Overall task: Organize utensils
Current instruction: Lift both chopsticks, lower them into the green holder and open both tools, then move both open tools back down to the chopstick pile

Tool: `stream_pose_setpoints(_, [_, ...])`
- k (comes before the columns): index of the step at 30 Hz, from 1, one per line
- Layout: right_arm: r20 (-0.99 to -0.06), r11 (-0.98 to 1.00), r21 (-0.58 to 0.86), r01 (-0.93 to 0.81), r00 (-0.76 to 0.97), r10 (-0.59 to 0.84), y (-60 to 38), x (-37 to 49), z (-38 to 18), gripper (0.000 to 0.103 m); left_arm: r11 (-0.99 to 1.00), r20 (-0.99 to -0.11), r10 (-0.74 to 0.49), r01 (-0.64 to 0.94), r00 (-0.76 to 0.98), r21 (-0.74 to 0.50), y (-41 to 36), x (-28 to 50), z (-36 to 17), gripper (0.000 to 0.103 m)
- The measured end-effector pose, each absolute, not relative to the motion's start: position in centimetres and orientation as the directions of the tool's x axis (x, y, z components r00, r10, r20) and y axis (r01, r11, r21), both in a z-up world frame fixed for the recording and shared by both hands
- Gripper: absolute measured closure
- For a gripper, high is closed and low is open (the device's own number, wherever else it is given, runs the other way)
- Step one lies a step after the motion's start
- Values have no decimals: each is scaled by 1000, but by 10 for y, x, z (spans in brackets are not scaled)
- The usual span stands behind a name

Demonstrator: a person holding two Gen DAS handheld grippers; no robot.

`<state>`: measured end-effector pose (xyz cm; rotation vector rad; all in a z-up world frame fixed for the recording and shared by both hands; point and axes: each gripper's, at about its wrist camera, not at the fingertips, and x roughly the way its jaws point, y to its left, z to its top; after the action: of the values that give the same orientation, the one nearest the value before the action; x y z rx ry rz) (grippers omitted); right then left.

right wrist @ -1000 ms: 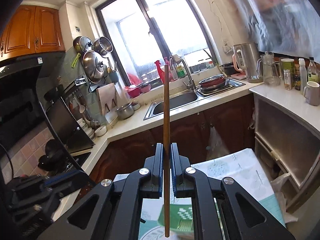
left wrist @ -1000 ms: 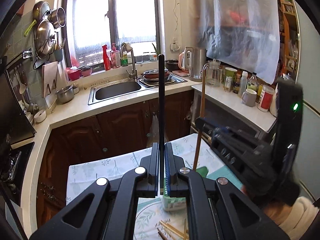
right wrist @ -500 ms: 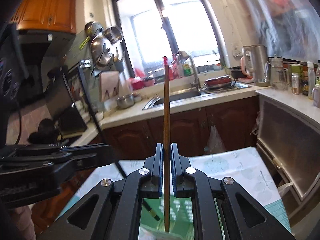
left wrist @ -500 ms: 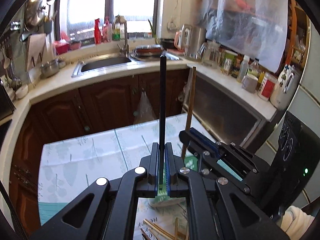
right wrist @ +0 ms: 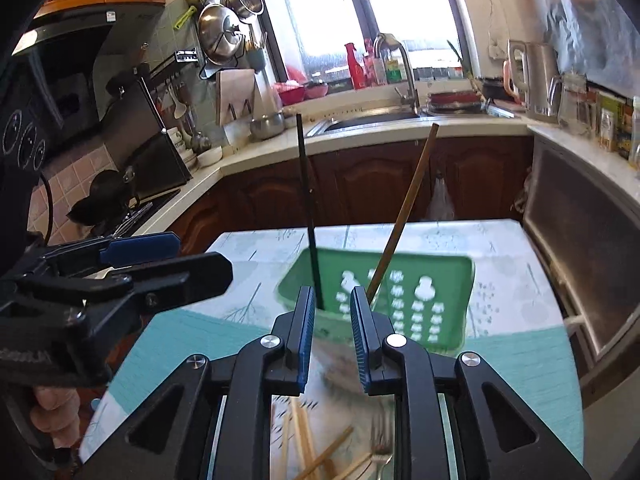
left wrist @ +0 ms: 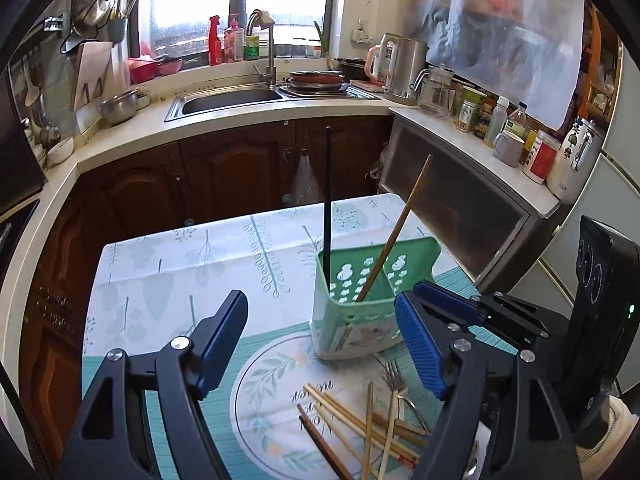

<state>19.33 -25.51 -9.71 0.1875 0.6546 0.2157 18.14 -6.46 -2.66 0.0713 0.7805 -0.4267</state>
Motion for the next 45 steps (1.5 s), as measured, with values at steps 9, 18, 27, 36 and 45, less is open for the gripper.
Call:
stream_pose_setpoints(9, [-671, 941, 338, -36, 692, 267, -245, 120, -71, 82, 931, -715, -291, 361, 636, -58, -44, 133, -18, 16])
stream_pose_setpoints(18, [-710, 929, 369, 5, 647, 278, -248, 65, -37, 69, 930, -703, -316, 354, 637, -97, -32, 89, -22, 3])
stream_pose_setpoints(27, [-763, 881, 468, 60, 531, 369, -253, 57, -63, 71, 897, -744, -408, 384, 529, -218, -31, 85, -63, 20])
stream_pose_setpoints(36, [-796, 784, 585, 205, 331, 507, -257, 80, -140, 87, 903, -855, -348, 382, 385, -195, -37, 95, -122, 81])
stream_pose_setpoints(45, [-819, 759, 574, 309, 237, 523, -248, 100, -183, 90, 907, -896, -320, 374, 308, -195, -31, 101, -152, 85])
